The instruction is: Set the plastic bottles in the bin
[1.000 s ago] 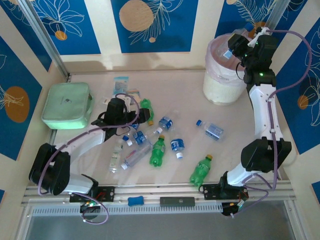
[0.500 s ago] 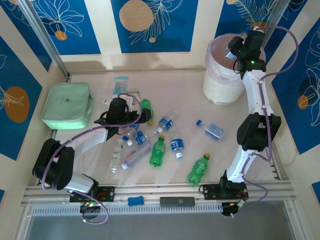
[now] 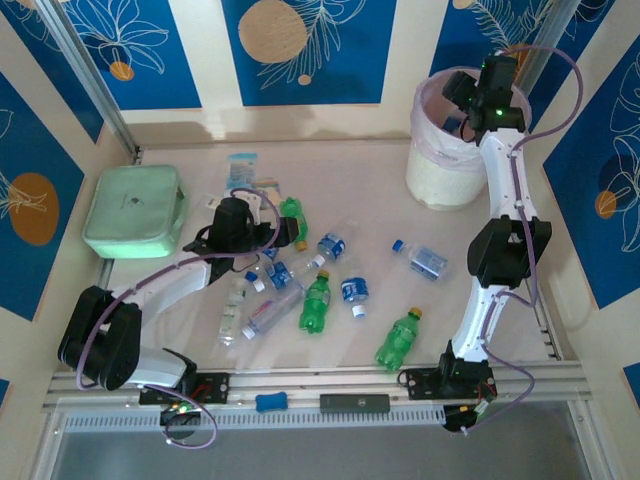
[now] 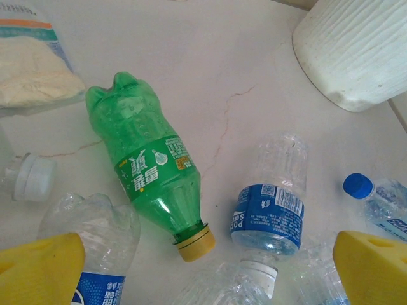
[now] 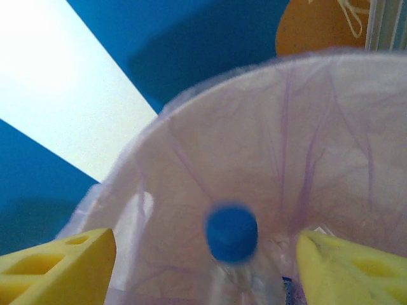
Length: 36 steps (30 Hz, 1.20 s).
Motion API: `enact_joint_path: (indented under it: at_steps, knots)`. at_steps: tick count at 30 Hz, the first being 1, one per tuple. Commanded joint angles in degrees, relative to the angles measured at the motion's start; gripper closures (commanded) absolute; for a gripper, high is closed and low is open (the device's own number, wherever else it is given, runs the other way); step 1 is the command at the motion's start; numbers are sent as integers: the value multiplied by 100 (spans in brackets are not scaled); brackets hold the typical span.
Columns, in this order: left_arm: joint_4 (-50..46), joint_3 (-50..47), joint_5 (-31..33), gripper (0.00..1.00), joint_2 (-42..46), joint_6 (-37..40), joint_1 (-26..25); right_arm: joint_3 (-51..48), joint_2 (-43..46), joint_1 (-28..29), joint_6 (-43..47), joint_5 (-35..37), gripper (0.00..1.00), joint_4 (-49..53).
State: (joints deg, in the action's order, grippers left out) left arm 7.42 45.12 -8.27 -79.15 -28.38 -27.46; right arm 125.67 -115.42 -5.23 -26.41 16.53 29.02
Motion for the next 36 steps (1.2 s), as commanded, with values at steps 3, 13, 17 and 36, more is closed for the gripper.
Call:
enact_joint_path:
  at_steps: [3, 13, 17, 36]
  knots:
    - [-69, -2, 141, 0, 133, 78, 0, 519, 258, 65, 135, -239, 22, 414]
    - [82, 52, 55, 0, 6, 54, 0, -256, 1484, 660, 369, -1085, 18, 1483]
    - [132, 176, -76, 0, -119, 70, -4, -1372, 2272, 1273, 461, -1170, 16, 1635]
    - [355, 242, -262, 0, -493, -118, -4, -6084, 4121, 2925, -2600, -26, 14, 2940]
